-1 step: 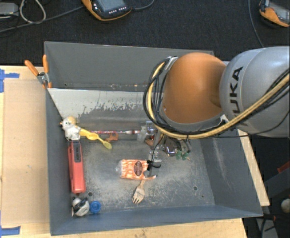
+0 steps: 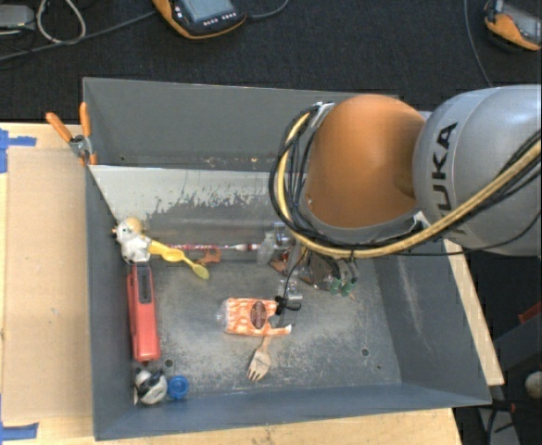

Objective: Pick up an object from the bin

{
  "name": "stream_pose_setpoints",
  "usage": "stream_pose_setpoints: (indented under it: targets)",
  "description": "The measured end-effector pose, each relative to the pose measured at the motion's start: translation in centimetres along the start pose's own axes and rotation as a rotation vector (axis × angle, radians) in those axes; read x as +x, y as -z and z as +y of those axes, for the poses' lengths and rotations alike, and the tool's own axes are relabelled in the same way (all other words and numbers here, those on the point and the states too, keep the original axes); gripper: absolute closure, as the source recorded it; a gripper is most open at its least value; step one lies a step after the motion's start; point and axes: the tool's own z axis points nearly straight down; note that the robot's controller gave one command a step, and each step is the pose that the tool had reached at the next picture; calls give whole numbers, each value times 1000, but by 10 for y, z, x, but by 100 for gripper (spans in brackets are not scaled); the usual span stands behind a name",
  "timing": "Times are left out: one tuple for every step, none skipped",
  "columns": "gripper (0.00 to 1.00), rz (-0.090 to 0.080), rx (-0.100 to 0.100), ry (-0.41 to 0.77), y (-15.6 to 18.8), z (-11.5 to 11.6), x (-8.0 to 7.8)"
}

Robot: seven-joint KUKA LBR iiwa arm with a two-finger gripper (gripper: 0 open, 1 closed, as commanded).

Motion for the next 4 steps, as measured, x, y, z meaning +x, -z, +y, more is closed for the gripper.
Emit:
stream_pose_setpoints:
  targets:
    - [0,-3,-1,78,-47,-27,-15]
    - [0,-2,-2,104,-71,-35,3]
    - [0,-5,-1,173,-136,-54,13]
    - [100,-19,-3,319,-152,-47,-18]
